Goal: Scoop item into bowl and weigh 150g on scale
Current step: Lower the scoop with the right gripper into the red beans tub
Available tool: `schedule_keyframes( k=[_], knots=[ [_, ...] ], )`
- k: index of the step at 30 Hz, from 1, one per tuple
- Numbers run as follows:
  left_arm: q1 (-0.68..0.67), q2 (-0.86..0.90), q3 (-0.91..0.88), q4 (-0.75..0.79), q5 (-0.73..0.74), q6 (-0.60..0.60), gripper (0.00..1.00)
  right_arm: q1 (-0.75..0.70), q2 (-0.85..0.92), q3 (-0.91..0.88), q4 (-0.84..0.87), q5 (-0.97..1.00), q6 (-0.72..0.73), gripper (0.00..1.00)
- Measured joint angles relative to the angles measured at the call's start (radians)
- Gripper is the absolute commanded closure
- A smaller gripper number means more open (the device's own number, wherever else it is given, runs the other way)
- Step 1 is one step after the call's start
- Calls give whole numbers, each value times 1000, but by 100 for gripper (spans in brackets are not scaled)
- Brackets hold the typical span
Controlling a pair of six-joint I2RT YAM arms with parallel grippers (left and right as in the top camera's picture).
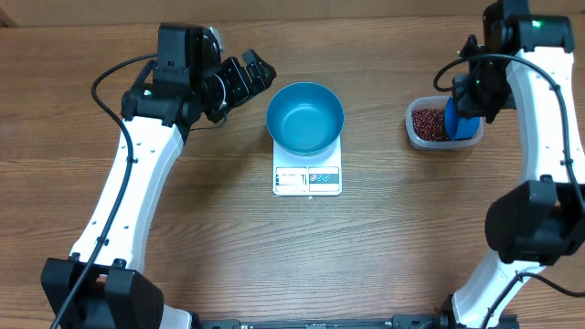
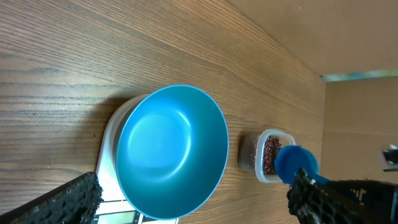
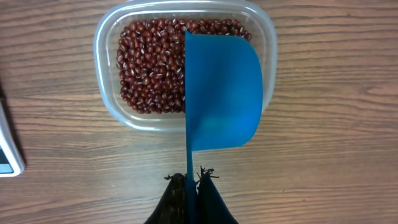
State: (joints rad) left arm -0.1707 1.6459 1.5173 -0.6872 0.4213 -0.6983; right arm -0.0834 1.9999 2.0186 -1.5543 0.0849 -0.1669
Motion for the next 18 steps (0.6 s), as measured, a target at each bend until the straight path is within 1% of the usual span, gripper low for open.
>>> schedule_keyframes(
  k=[9,10,11,12,14,15,17,18],
  knots=[
    [0,0,0,0,0,0,0,0,59,0,29,2,-35,96],
    [0,0,0,0,0,0,0,0,63,0,31,1,-37,90],
    [0,0,0,0,0,0,0,0,67,0,35,2,-40,81],
    [0,0,0,0,0,0,1,0,71,0,40,1,-43,75],
    [0,0,0,0,0,0,0,0,76,0,48,2,-49,69],
    [0,0,0,0,0,0,0,0,77,0,51,3,-48,64],
    [0,0,0,0,0,0,1,0,81,0,56,4,-47,60],
    [0,0,0,0,0,0,0,0,84,0,56,4,-49,56]
  ],
)
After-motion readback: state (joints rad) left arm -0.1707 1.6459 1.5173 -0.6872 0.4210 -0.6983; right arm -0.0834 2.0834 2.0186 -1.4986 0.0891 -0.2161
